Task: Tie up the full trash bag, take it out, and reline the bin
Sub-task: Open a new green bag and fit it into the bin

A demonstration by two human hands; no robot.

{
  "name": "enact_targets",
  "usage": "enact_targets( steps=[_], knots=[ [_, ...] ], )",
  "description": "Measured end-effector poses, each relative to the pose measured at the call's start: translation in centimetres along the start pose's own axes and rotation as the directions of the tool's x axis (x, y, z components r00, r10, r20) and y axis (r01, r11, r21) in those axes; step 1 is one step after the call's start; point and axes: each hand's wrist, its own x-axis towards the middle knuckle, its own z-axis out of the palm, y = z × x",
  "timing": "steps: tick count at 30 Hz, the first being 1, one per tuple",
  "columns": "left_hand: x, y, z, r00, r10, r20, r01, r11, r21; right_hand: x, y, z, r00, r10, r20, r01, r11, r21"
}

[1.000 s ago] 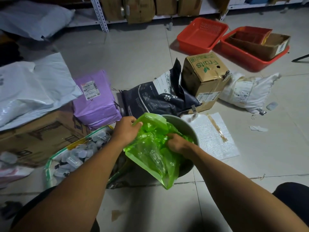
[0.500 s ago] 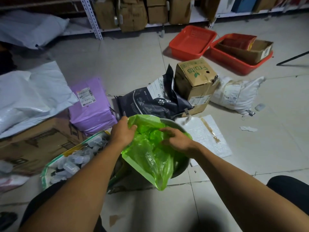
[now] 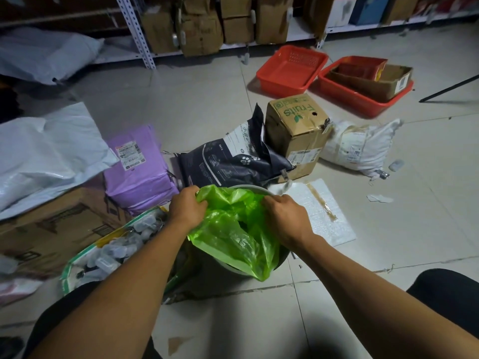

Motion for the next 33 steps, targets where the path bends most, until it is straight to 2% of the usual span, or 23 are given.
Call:
enact_targets(
  steps=[4,8,11,13,19,22,26,27,30,31,33],
  knots=[
    [-0.3,0.3,-0.3,0.999,-0.037,0.020,0.039,0.994,-0.105,0.8,-1.1,1.9,0.983,-0.016,0.183,-0.022,0.978,0.208],
    [-0.4,0.2,-0.7,0.995,-0.092,0.042,0.099,0.968,-0.229,1.2,-2.0,3.9,0.901,0.109,0.419,-0.282,0.882,0.377],
    [-0.2,0.0,-0.9,0.991,-0.127,0.048,0.135,0.953,-0.272,1.2,-2.2,4.3,0.860,0.123,0.495,-0.342,0.860,0.380],
    [-0.2,-0.1,-1.2,0.989,-0.125,0.073,0.141,0.947,-0.290,1.4,-2.2,3.8,0.873,0.124,0.472,-0.329,0.864,0.381],
    [-0.7,0.9,-1.5,0.976,-0.093,0.199,0.155,0.934,-0.323,1.5,-1.0,0.4,0.950,0.140,0.279,-0.265,0.835,0.483],
    [-0.9,1.7,-1.2,0.982,-0.037,0.187,0.098,0.939,-0.329,1.6,0.1,-1.2,0.962,0.164,0.220,-0.271,0.694,0.667],
    [-0.7,2.0,-0.4,0.994,-0.034,0.106,0.067,0.945,-0.319,1.3,1.4,-1.8,0.934,0.239,0.265,-0.353,0.501,0.790],
    [-0.5,1.7,0.0,0.994,-0.066,0.088,0.089,0.951,-0.295,1.1,1.6,-1.8,0.927,0.273,0.257,-0.365,0.503,0.783],
    [0.2,0.4,0.8,0.990,-0.137,0.037,0.141,0.980,-0.143,0.6,1.9,-1.9,0.915,0.381,0.132,-0.378,0.695,0.612],
    [0.4,-0.1,1.0,0.988,-0.150,0.040,0.153,0.984,-0.093,0.5,2.1,-1.8,0.907,0.410,0.097,-0.389,0.727,0.565],
    [0.5,-0.6,1.3,0.989,-0.143,0.030,0.145,0.988,-0.054,0.4,2.7,-1.5,0.880,0.464,0.098,-0.430,0.693,0.578]
  ],
)
